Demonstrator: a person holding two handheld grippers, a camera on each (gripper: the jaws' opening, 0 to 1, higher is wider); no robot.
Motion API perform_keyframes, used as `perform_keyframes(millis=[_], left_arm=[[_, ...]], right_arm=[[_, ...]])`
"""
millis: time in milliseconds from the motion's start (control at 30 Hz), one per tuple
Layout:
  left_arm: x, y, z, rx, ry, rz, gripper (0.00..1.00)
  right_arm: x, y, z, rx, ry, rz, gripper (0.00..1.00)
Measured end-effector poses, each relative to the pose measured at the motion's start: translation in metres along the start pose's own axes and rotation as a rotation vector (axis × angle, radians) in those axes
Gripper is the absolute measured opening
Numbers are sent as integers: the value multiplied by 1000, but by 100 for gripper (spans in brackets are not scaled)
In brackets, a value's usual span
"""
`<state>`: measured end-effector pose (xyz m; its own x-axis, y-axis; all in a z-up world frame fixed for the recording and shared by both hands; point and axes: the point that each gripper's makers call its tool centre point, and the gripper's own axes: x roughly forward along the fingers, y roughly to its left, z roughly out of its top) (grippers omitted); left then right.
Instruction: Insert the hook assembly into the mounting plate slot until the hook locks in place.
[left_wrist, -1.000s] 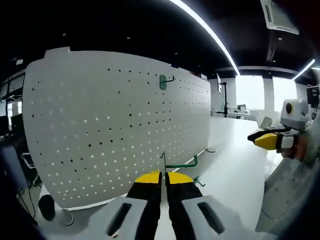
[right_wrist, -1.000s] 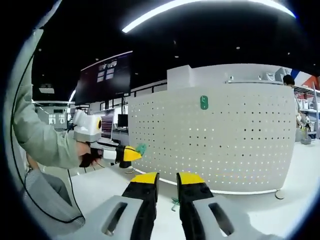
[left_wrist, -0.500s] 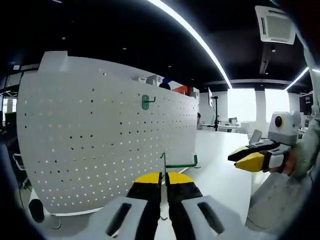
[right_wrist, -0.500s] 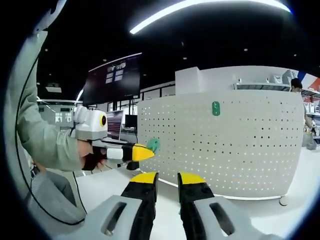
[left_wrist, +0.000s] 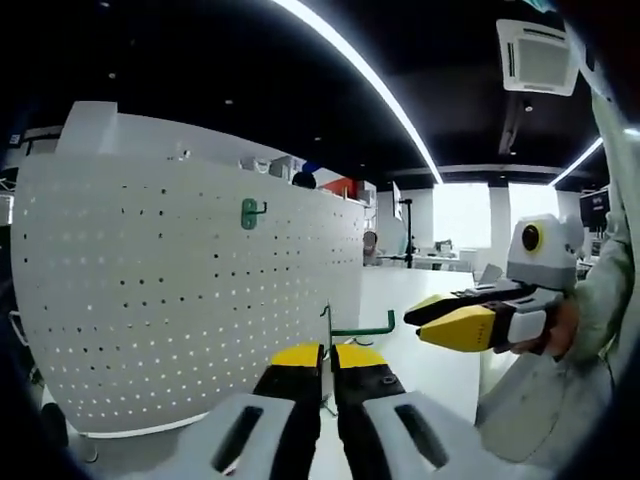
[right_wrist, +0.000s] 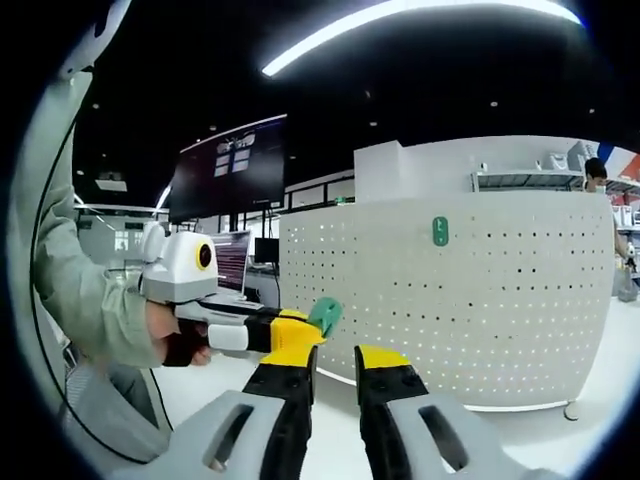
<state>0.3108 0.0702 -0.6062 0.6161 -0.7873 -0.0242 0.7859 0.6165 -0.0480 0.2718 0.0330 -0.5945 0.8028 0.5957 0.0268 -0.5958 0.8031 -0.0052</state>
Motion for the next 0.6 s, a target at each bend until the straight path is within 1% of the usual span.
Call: perform_keyframes(millis=[467,600], left_arm=[[2,-20,9,13,-28,-49,3],[2,-26,12,43,-38,-62,3]], right_arm=[[11,3,16,21,-40,11,10],[12,3,18,36,-44,11,10]])
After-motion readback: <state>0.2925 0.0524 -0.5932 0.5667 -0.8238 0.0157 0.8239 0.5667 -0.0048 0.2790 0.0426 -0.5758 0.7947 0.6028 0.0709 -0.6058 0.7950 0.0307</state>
